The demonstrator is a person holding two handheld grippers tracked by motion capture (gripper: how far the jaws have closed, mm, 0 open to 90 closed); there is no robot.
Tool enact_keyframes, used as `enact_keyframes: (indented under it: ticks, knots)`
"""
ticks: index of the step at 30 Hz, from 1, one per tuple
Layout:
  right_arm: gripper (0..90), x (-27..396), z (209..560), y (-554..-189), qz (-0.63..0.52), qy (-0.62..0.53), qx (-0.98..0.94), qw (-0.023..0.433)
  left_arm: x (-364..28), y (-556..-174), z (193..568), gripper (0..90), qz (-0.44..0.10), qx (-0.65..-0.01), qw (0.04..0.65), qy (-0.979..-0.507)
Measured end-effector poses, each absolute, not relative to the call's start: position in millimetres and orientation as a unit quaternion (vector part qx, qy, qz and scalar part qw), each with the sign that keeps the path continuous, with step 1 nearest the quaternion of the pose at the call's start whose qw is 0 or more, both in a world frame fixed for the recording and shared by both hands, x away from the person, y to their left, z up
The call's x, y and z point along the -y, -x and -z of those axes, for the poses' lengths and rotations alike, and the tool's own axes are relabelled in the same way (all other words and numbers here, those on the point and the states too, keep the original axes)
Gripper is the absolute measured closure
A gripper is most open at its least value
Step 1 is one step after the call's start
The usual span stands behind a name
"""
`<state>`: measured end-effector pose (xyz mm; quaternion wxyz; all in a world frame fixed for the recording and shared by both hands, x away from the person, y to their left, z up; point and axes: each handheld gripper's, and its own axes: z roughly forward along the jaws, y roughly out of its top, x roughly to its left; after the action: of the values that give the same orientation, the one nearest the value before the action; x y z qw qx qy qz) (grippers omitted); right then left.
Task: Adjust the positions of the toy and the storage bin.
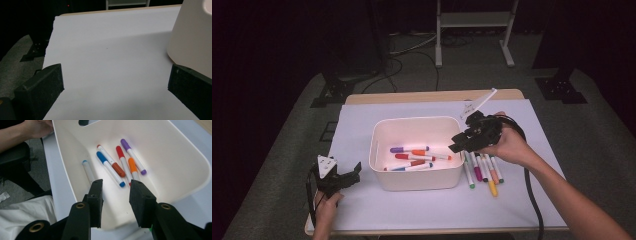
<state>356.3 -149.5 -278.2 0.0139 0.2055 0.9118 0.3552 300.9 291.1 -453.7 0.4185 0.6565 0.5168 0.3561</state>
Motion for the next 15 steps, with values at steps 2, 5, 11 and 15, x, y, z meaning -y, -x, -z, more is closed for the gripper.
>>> enact_keyframes:
  ticks: [2,5,11,15]
  knots:
    - [62.1,165,278,-355,-0.357,-0.219,-0.908,0.019,-291,-301,454,0.0,-0.356,-0.516,0.418,-0.657]
    - [62.0,175,280,-354,-0.359,-0.228,-0.905,0.022,-291,-301,454,0.0,-0.356,-0.517,0.419,-0.656]
    - [61.1,204,288,-352,-0.363,-0.254,-0.896,0.028,-291,-301,454,0.0,-0.355,-0.518,0.417,-0.657]
    - [61.1,218,298,-351,-0.365,-0.268,-0.891,0.027,-291,-301,454,0.0,-0.355,-0.518,0.418,-0.656]
